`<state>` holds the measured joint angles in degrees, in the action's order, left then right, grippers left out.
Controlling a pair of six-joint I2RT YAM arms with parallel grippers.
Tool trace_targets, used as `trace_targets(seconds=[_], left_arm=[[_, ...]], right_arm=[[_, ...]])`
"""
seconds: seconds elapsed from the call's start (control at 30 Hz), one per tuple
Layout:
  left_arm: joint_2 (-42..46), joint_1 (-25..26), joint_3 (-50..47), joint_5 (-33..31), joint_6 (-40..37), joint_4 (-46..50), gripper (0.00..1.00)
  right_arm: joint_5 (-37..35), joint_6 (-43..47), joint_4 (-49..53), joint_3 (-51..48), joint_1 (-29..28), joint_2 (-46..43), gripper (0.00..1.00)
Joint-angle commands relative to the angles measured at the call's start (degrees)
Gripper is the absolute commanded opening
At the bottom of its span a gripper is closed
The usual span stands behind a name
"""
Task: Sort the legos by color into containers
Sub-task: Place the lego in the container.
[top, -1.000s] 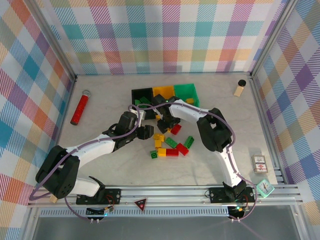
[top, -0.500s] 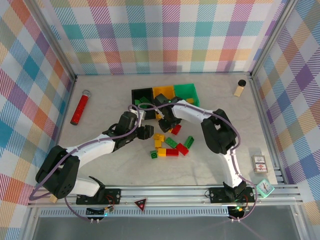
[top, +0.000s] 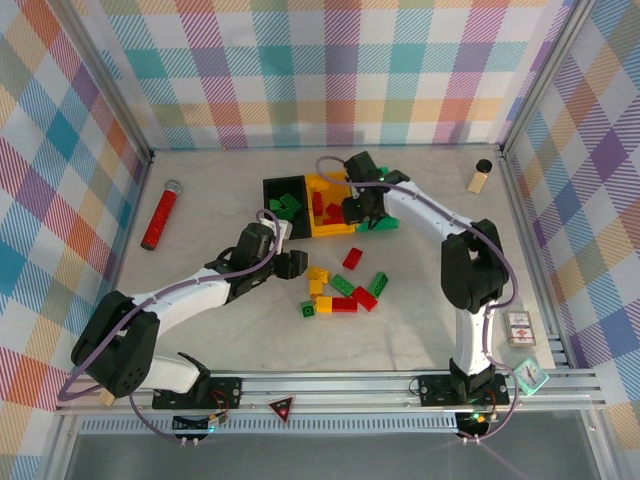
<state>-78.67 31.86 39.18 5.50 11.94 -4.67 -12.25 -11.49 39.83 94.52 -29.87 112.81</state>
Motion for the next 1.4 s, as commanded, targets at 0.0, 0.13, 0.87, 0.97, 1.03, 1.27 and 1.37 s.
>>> trace_targets(seconds=[0.0, 0.13, 0.87, 0.97, 1.03, 1.27, 1.37], left_arm=[[-0.16, 0.58, 1.07, 0.63, -0.30, -0.46, 0.67], [-0.09, 0.58, 1.08, 0.39, -0.43, -0.41, 0.67], [-0.25, 0.58, 1.43, 0.22, -0.87, 0.14, 0.67], [-0.60, 0.53, 1.43, 0.14, -0.87, 0.10, 0.67], [-0.77, 0.58, 1.50, 0.22, -0.87, 0.09, 0.67], [-0.27, 0.58, 1.43, -0.10, -0.96, 0.25, 0.67], [-0.39, 0.58, 1.43, 0.36, -0.83, 0.14, 0.67]], right_arm=[[-0.78, -4.76, -2.51, 2.79, 2.07, 1.76, 0.39], [-1.17, -6.44, -2.68, 5.58, 4.30, 3.99, 0.43], [-0.14, -5.33, -3.80, -0.92, 5.09, 1.42, 0.64], [0.01, -5.17, -4.11, 0.28, 5.43, 2.23, 0.64], [0.78, -5.21, -3.11, 2.29, 5.70, 3.28, 0.64], [1.86, -6.00, -4.05, -1.32, 5.61, -0.38, 0.64], [4.48, -5.92, -4.68, -5.28, 5.20, -3.92, 0.64]])
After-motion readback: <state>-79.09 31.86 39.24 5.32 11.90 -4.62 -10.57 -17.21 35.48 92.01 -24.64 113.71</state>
